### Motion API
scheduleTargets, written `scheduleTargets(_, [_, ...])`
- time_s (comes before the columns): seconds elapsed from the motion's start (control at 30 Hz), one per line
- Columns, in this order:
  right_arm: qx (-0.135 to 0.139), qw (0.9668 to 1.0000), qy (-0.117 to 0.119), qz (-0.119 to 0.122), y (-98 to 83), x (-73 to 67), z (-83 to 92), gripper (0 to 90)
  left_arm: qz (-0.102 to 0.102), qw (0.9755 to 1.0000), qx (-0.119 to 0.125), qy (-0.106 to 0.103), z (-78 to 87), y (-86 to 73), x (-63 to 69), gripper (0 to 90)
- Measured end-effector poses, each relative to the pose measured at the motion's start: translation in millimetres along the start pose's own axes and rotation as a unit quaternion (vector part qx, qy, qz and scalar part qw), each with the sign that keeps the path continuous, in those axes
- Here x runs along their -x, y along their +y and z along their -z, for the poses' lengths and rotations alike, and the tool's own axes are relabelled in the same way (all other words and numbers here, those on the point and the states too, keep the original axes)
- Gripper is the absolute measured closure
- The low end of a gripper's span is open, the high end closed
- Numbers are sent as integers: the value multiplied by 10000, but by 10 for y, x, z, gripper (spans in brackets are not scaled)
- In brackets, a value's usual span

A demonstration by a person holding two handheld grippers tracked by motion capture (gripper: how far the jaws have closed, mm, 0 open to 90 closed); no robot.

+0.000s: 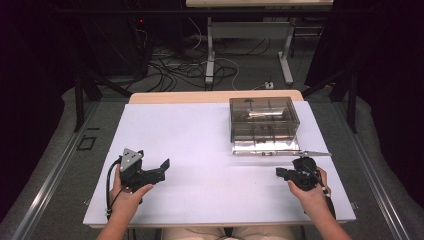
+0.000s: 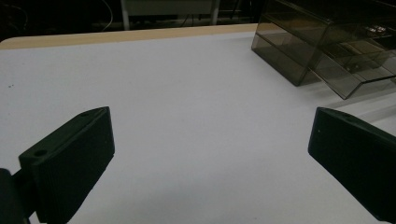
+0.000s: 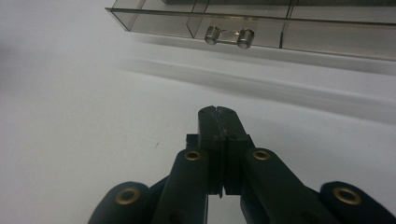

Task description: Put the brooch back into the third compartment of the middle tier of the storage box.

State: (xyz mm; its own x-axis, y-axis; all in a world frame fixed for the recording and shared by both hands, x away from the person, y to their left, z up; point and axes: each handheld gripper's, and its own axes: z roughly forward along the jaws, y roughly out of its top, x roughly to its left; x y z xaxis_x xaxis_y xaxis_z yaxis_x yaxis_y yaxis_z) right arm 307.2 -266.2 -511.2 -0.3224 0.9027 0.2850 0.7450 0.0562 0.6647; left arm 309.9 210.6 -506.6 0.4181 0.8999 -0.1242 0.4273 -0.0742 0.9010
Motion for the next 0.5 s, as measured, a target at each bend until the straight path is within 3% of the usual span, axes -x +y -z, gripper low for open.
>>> scheduleTargets(0.5, [501,9987,-44,98,11,-1,83,900,-13,10000,3,-7,4,3,-1,6])
